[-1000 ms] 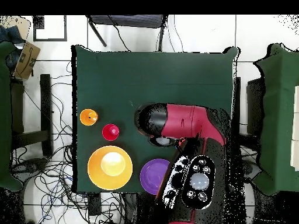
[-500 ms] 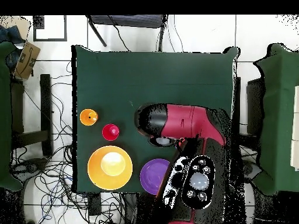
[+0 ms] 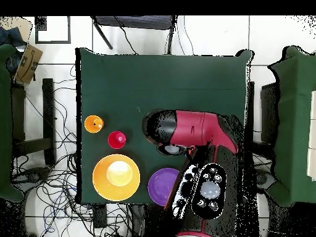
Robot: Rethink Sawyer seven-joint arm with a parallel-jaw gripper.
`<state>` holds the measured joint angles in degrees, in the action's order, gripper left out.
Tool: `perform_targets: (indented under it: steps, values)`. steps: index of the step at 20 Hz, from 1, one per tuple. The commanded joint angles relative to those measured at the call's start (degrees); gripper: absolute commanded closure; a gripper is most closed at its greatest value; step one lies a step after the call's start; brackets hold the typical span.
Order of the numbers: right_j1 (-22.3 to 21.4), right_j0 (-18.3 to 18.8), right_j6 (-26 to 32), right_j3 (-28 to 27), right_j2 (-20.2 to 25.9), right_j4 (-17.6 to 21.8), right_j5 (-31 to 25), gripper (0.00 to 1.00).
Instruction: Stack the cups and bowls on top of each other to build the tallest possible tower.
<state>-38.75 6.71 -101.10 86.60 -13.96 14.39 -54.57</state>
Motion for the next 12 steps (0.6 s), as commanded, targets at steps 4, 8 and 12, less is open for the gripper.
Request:
perform_targets:
  steps: [4, 8, 12]
  values:
    - [4.31, 0.37, -0.97, 3.85, 4.62, 3.84, 6.42, 1.00]
    - [4.43, 0.09, -1.48, 4.83, 4.38, 3.72, 7.79, 1.00]
    - [4.30, -0.51, -2.23, 5.85, 3.75, 3.66, 8.17, 1.00]
